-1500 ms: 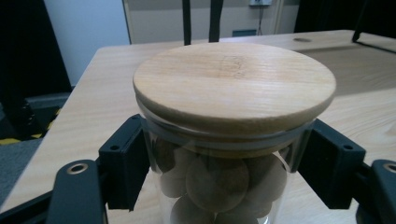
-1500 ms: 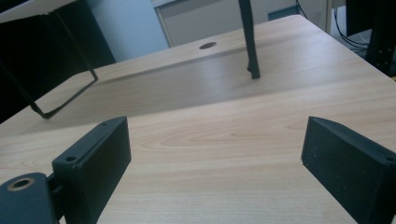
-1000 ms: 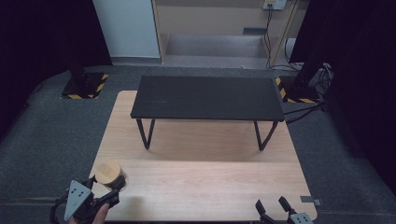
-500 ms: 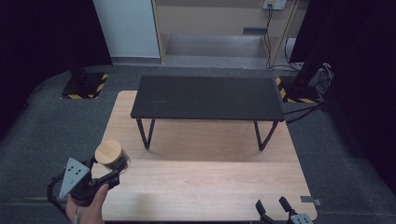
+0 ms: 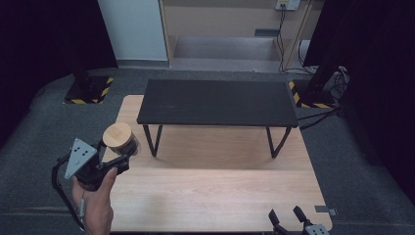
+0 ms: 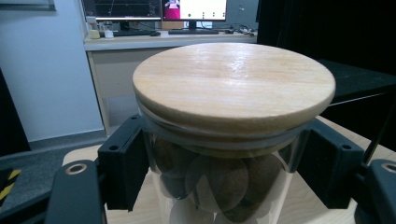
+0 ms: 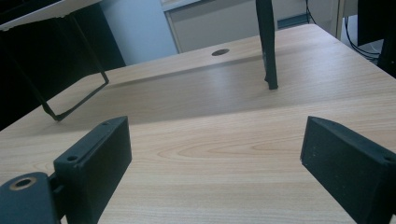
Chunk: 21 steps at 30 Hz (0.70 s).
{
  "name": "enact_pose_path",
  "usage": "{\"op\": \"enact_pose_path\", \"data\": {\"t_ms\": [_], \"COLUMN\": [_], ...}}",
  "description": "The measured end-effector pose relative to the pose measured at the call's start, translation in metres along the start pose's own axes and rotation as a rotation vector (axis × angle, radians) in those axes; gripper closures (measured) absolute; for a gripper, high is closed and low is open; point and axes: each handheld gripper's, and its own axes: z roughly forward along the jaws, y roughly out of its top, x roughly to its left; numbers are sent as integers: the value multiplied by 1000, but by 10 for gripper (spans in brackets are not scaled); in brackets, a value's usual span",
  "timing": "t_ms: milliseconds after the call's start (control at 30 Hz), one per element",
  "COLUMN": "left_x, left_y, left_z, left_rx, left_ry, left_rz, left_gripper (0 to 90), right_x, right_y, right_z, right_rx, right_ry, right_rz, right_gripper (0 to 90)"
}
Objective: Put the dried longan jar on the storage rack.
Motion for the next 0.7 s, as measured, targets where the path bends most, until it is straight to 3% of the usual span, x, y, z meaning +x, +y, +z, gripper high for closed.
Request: {"op": "enact_pose_path", "data": {"t_ms": [200, 500, 700], "left_x": [3, 3, 4], "left_y": [14, 29, 37], "left_z": [16, 55, 78], "left_rx": [0, 4, 4], "left_ry": [-15, -39, -33], "left_rz": [13, 9, 22], "left_gripper": [242, 242, 242], "right_x": [-1, 2, 3], "right_y": [2, 5, 7], "right_z": [-1, 1, 0], "right_rx": [-3, 6, 2], "right_ry": [-5, 0, -7], "right_rz": [-1, -20, -21], "right_gripper": [91, 91, 91]}}
